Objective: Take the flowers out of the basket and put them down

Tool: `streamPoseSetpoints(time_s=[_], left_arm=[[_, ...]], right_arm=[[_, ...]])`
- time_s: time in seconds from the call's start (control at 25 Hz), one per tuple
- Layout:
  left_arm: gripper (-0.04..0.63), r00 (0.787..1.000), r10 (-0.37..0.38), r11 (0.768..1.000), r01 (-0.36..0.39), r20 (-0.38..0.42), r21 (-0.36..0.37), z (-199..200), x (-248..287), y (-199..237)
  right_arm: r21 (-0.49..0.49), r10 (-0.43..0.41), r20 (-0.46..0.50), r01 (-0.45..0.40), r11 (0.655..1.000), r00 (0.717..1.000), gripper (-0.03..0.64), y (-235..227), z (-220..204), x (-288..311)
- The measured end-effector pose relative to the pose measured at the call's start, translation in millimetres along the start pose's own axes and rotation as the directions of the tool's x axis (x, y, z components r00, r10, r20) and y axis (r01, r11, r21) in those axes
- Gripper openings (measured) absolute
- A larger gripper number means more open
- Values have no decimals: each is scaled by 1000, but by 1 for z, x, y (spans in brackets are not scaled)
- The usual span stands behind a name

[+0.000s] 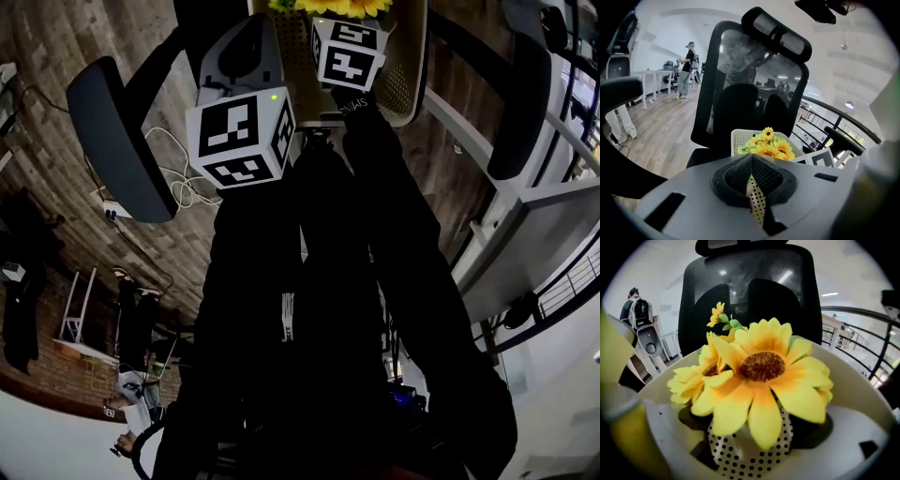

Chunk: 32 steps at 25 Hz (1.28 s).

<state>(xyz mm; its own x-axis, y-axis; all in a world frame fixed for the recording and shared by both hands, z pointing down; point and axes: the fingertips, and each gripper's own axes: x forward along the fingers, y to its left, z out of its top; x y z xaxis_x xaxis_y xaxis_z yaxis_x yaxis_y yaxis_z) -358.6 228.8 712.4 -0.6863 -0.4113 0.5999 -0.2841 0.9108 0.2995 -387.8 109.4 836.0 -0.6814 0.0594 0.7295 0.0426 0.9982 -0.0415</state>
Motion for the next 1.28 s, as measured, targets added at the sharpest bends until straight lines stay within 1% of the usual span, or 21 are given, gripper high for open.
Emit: streamPoseSetpoints(time_s=[0.12,0.44,0.64,0.72,1.04,1.16,1.28], left_arm=[[-3,1000,3,1000,-3,-3,2,-1,7,2],[-3,999,35,999,-34,-31,7,1,22,18],[-3,999,38,999,-38,-37,12,5,30,27],[-3,998,41,999,-41,-37,13,6,32,32],[-3,998,43,999,-42,-39,12,-2,30,40],[-3,998,42,999,-42,-39,6,-7,25,44],[-3,998,41,999,-41,-37,6,-10,17,46]], right_arm=[[1,-25,11,25,1000,1000,484,-7,2,11],[2,-28,20,28,1000,999,485,-2,12,36],[7,-44,28,43,999,999,485,-3,22,53],[13,-58,37,57,998,998,496,-3,25,58],[60,-141,78,137,989,987,517,-9,23,70],[56,-152,91,147,988,984,523,-9,25,73],[42,-142,94,139,989,985,523,-8,27,71]])
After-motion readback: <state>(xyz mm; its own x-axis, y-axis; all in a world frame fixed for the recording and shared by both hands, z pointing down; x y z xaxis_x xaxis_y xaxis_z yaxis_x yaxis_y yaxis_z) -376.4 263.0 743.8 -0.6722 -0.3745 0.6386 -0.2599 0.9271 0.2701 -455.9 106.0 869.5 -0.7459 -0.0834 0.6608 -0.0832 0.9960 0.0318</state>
